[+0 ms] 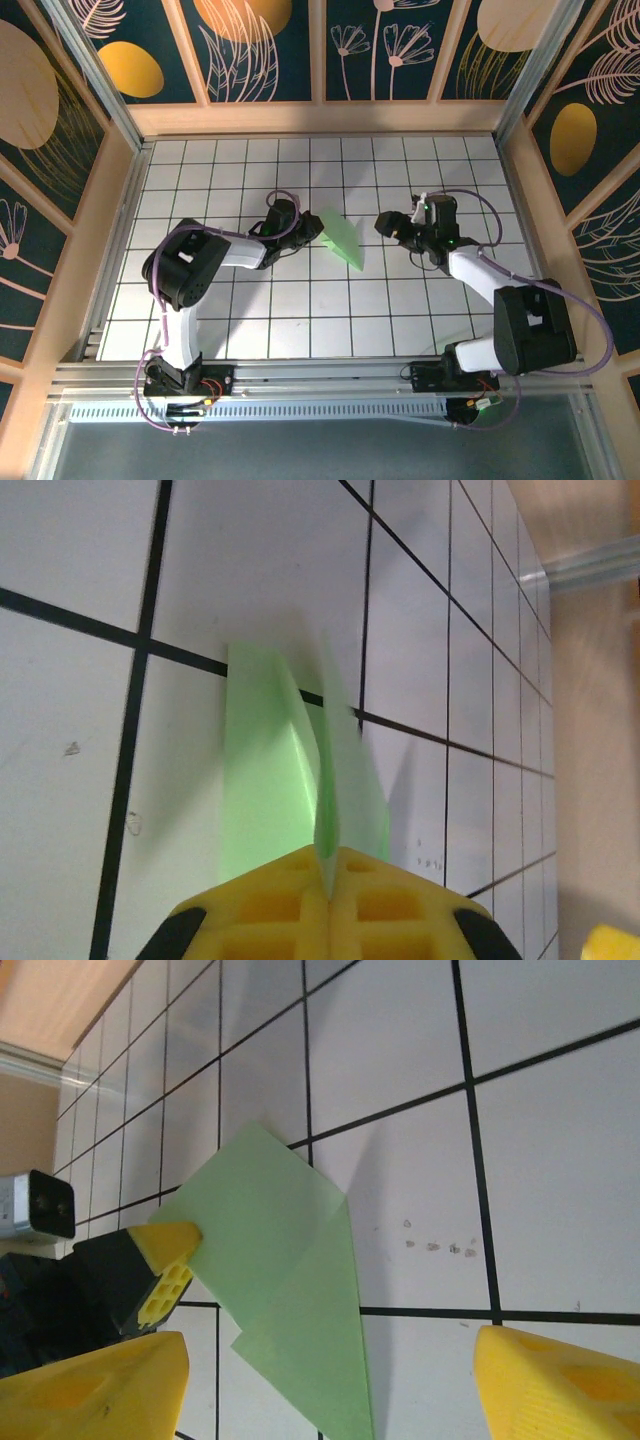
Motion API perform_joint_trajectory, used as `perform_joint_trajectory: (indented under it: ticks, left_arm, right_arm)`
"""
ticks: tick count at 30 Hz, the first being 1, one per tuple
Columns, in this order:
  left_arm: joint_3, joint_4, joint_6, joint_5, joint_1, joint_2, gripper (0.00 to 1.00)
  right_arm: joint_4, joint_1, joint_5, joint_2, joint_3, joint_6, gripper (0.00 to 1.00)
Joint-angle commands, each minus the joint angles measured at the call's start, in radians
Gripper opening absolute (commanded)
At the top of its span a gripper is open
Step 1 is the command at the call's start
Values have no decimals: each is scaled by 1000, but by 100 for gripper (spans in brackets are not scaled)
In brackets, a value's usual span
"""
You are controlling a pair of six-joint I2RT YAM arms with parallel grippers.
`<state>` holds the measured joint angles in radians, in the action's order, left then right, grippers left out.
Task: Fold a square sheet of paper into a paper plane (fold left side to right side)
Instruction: Fold the wing for the fifth time at the center of the table.
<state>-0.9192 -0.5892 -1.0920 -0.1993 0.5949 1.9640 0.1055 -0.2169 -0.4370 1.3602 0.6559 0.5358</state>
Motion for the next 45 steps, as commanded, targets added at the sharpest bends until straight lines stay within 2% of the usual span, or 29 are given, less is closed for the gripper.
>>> perform_joint_trajectory:
  ticks: [1, 5, 7, 12, 14, 16, 23, 32, 37, 42, 45]
  left_arm:
    - [11, -46, 61, -7, 2, -49, 0]
    - [47, -17, 218, -89, -2, -129, 0]
    - [91, -36, 293, -173, -3, -174, 0]
    - [227, -172, 369, -421, -7, -292, 0]
    - [269, -190, 389, -461, -8, -332, 0]
    - [300, -190, 414, -477, -8, -365, 0]
    - [342, -209, 444, -518, -10, -405, 0]
    - [340, -236, 432, -536, -11, -378, 0]
    - [332, -195, 441, -491, -12, -369, 0]
    - [318, -133, 455, -449, -16, -350, 0]
    - [322, -138, 450, -441, -22, -343, 0]
  right_arm:
    - [-1, 18, -99, -32, 8, -100, 75]
    - [-18, 23, -219, -18, 31, -200, 76]
    - [-6, 22, -275, -11, 28, -227, 77]
    - [86, -5, -423, 18, -16, -264, 84]
    - [133, -29, -455, 30, -42, -271, 86]
    - [186, -56, -476, 45, -71, -272, 90]
    - [347, -143, -547, 113, -138, -271, 90]
    - [440, -171, -599, 193, -147, -267, 84]
    - [418, -169, -612, 182, -135, -276, 72]
    - [308, -159, -580, 139, -106, -325, 59]
    - [257, -146, -558, 121, -89, -354, 58]
